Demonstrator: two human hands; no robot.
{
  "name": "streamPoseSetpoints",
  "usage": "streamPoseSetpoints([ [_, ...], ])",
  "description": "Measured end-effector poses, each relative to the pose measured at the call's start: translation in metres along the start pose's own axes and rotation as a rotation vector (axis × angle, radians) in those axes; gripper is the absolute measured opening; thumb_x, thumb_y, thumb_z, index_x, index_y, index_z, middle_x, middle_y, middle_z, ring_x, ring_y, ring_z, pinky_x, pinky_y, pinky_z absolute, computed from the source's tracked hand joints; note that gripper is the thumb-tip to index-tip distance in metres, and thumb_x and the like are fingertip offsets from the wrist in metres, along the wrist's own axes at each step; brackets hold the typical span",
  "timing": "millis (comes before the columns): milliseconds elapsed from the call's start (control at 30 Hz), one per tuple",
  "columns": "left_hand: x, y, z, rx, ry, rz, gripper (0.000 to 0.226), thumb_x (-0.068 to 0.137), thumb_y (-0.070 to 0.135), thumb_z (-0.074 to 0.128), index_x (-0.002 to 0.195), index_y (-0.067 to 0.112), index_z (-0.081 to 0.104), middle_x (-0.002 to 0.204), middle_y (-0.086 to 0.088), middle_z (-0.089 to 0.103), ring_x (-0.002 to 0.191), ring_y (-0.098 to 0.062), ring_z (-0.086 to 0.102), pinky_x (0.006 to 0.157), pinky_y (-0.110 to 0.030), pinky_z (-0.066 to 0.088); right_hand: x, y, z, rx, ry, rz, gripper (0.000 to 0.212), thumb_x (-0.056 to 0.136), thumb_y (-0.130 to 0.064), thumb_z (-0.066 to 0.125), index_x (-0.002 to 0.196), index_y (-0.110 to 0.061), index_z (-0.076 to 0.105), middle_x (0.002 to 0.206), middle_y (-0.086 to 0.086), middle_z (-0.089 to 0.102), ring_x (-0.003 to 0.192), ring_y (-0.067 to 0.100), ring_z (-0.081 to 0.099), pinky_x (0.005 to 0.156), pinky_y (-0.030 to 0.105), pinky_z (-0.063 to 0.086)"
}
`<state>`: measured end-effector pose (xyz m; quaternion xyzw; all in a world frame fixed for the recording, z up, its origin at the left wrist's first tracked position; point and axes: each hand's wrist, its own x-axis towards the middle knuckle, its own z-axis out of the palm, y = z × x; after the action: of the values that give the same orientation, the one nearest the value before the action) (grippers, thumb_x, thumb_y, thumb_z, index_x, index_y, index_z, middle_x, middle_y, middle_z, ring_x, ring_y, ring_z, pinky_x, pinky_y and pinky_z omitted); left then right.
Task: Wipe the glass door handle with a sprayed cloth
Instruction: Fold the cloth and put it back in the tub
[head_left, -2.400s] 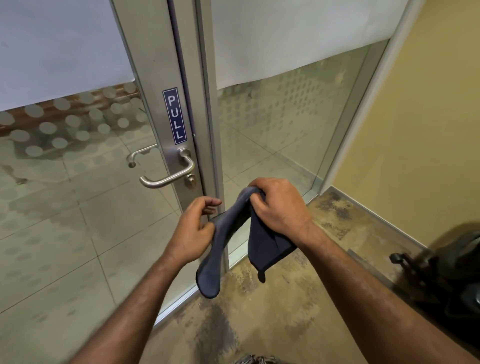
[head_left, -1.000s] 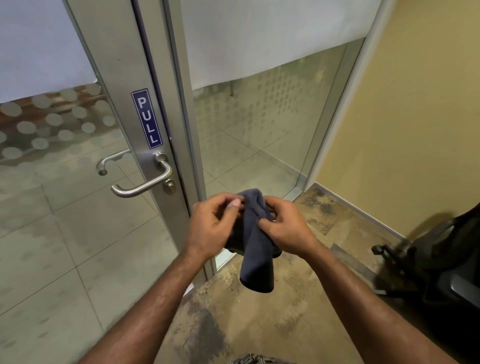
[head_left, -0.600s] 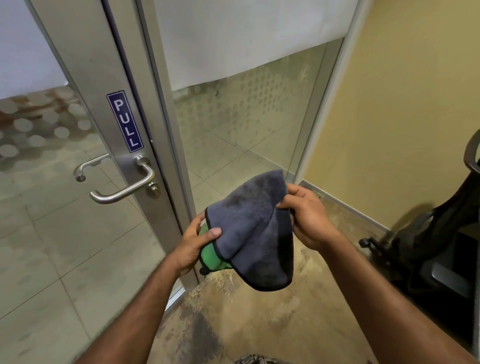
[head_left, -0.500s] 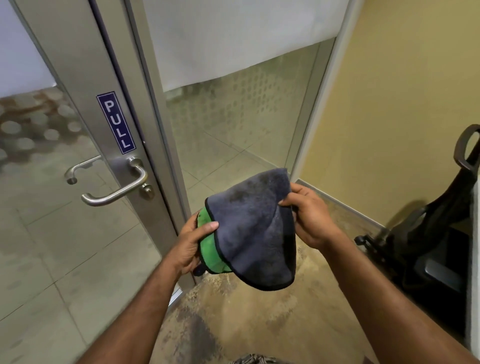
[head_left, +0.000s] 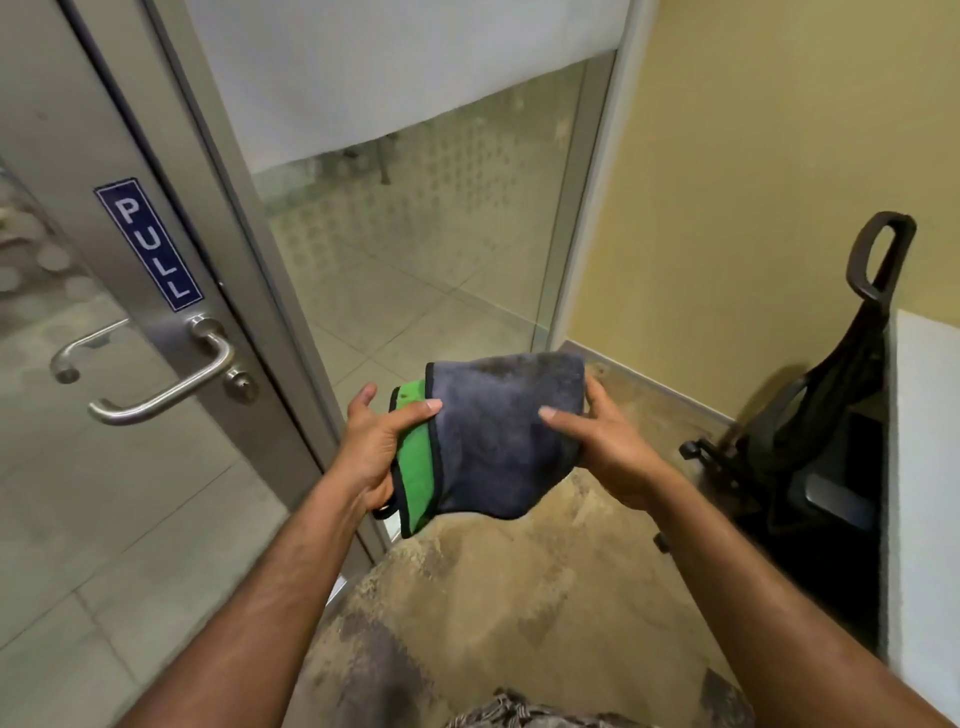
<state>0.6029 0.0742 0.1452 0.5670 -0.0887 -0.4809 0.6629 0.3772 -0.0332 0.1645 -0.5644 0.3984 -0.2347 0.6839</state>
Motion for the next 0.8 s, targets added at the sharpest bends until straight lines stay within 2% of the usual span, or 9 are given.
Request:
streamPoseSetpoints([
  [67, 0.001, 0.002, 0.002, 0.096, 0.069, -0.001, 0.120, 0.065, 0.004, 0.089, 0.158, 0.025, 0.017, 0.137, -0.024, 0.052, 0.102, -0.033, 0.066, 0.087, -0.046, 0.056, -0.001, 0.010, -0.006, 0.034, -0.008, 0.006, 0.095, 0.077, -0.002, 0.081, 0.146, -0.041, 0.029, 0.128, 0.011, 0.064, 0.112, 0.033, 0.066, 0.093, 0.054, 0.056],
  [133, 0.001, 0.002, 0.000, 0.293, 0.125, 0.080, 0.113, 0.072, 0.005, 0.090, 0.156, 0.028, 0.017, 0.140, -0.022, 0.047, 0.102, -0.027, 0.062, 0.082, -0.037, 0.053, -0.002, 0.020, -0.011, 0.129, 0.028, 0.004, 0.103, 0.075, 0.009, 0.077, 0.146, -0.044, 0.023, 0.116, 0.018, 0.072, 0.106, 0.035, 0.070, 0.095, 0.056, 0.053],
  [233, 0.003, 0.003, -0.002, 0.595, 0.160, 0.269, 0.105, 0.069, 0.012, 0.094, 0.147, 0.037, 0.028, 0.151, -0.017, 0.036, 0.126, -0.027, 0.048, 0.101, -0.041, 0.045, -0.003, 0.029, -0.014, 0.180, 0.057, -0.047, 0.076, 0.079, 0.009, 0.074, 0.133, -0.034, 0.041, 0.105, 0.019, 0.074, 0.102, 0.037, 0.071, 0.085, 0.048, 0.059],
  [300, 0.003, 0.004, 0.000, 0.623, 0.150, 0.352, 0.086, 0.068, 0.014, 0.095, 0.132, 0.037, 0.044, 0.145, -0.005, 0.042, 0.131, -0.022, 0.046, 0.109, -0.044, 0.042, -0.002, 0.035, -0.013, 0.173, 0.069, -0.091, 0.047, 0.079, 0.007, 0.074, 0.115, -0.021, 0.062, 0.106, 0.012, 0.073, 0.108, 0.039, 0.068, 0.081, 0.041, 0.060],
  [400, 0.007, 0.003, 0.001, 0.598, 0.082, 0.401, 0.046, 0.069, 0.010, 0.093, 0.098, 0.032, 0.064, 0.116, 0.011, 0.064, 0.109, -0.014, 0.062, 0.100, -0.046, 0.052, -0.001, 0.040, -0.016, 0.167, 0.079, -0.120, 0.038, 0.070, 0.008, 0.079, 0.100, -0.015, 0.074, 0.106, -0.001, 0.074, 0.116, 0.029, 0.065, 0.086, 0.034, 0.058],
  [500, 0.011, 0.003, 0.000, 0.563, -0.008, 0.353, 0.024, 0.076, 0.006, 0.088, 0.073, 0.027, 0.077, 0.089, 0.002, 0.077, 0.083, -0.015, 0.070, 0.091, -0.048, 0.058, -0.002, 0.042, -0.022, 0.059, 0.060, -0.121, 0.071, 0.060, 0.013, 0.084, 0.122, -0.015, 0.066, 0.120, -0.007, 0.068, 0.120, 0.017, 0.063, 0.094, 0.036, 0.057],
  [600, 0.014, 0.004, 0.000, 0.573, -0.090, 0.347, 0.019, 0.080, 0.007, 0.084, 0.082, 0.025, 0.080, 0.095, 0.005, 0.078, 0.095, -0.016, 0.073, 0.093, -0.040, 0.058, -0.003, 0.042, -0.024, -0.140, 0.054, -0.126, 0.095, 0.061, 0.014, 0.085, 0.142, -0.020, 0.049, 0.134, -0.007, 0.056, 0.125, 0.014, 0.058, 0.096, 0.037, 0.056],
  [700, 0.011, 0.005, 0.001, 0.654, -0.260, 0.377, 0.044, 0.063, 0.029, 0.095, 0.103, 0.031, 0.078, 0.114, 0.009, 0.072, 0.108, -0.009, 0.067, 0.096, -0.030, 0.055, -0.002, 0.038, -0.025, -0.249, 0.092, -0.158, 0.089, 0.061, 0.008, 0.087, 0.139, -0.018, 0.053, 0.135, -0.006, 0.057, 0.127, 0.012, 0.055, 0.100, 0.036, 0.054],
  [800, 0.011, 0.004, 0.001, 0.945, -0.366, 0.515, 0.068, 0.046, 0.050, 0.094, 0.110, 0.045, 0.071, 0.138, 0.012, 0.047, 0.125, 0.005, 0.046, 0.102, -0.014, 0.035, -0.002, 0.035, -0.026, -0.272, 0.139, -0.179, 0.077, 0.062, 0.006, 0.087, 0.131, -0.016, 0.060, 0.127, -0.005, 0.062, 0.120, 0.011, 0.059, 0.098, 0.038, 0.056],
])
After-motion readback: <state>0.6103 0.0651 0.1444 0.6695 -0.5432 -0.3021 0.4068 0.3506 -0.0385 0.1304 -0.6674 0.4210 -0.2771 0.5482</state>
